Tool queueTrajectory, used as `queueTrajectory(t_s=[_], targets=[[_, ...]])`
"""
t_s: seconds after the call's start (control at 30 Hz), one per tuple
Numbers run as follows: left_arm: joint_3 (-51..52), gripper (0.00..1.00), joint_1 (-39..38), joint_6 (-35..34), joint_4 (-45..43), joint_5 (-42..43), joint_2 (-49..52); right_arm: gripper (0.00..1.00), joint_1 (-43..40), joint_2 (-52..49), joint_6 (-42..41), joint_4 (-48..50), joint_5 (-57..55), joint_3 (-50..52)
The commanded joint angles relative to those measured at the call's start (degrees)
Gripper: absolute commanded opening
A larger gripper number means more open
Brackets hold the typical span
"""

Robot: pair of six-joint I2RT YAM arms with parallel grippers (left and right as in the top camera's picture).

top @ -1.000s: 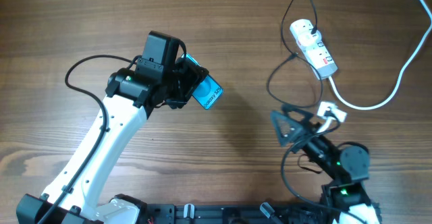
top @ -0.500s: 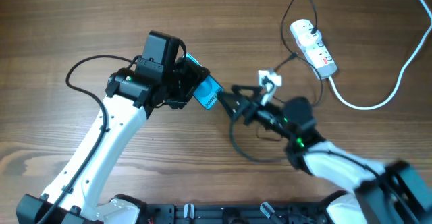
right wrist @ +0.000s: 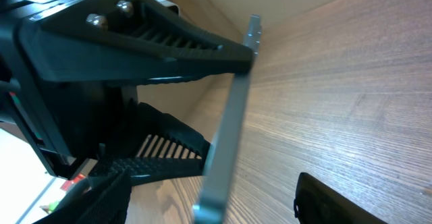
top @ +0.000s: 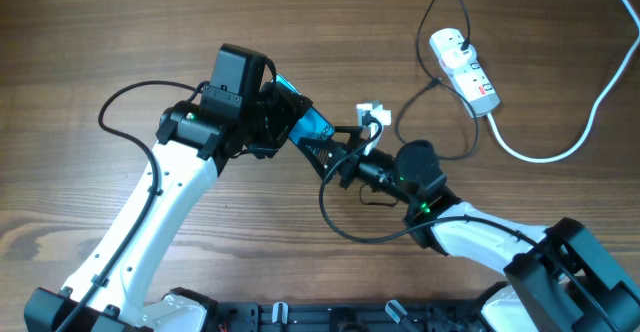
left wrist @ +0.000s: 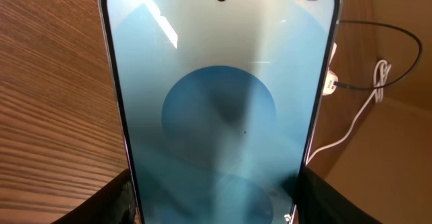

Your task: Plug charger to phone and switch on socket

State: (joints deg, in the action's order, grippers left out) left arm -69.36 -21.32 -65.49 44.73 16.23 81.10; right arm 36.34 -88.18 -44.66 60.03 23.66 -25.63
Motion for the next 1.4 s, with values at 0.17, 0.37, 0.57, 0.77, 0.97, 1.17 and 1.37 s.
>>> queueTrajectory(t_s=[0.17, 0.37, 0.57, 0.77, 0.97, 1.17, 1.37], targets=[[-0.39, 0.57, -1.03, -1.03, -1.14, 0.68, -1.33, 0.69, 1.36, -0.76, 0.48, 1.22, -5.92, -1.9], [-0.39, 0.58, -2.01, -1.36, -2.05, 0.68, -1.33, 0.64, 2.36, -0.76, 0.55, 1.16, -6.75, -3.04], [-0.39, 0.58, -2.49, -1.46, -2.71, 0.7, -1.33, 0.58, 2.45, -0.76, -0.74, 0.79, -7.32, -3.04], [-0.39, 0.58, -3.19, -2.6, -3.04, 0.7, -1.33, 0.5, 2.45, -0.76, -0.74, 0.79, -7.39, -3.04], [-0.39, 0.58, -5.46, -2.71, -3.54, 0.7, -1.33, 0.43, 2.45, -0.76, -0.7, 0.79, -7.37, -3.04], [-0.39, 0.57, -5.95, -2.21, -1.31, 0.68, -1.33, 0.31, 2.45, -0.76, -0.37, 0.7, -7.34, -3.04], [-0.39, 0.58, -5.9, -2.12, -0.42, 0.68, -1.33, 0.22, 2.45, -0.76, -0.48, 0.57, -7.37, -3.04]])
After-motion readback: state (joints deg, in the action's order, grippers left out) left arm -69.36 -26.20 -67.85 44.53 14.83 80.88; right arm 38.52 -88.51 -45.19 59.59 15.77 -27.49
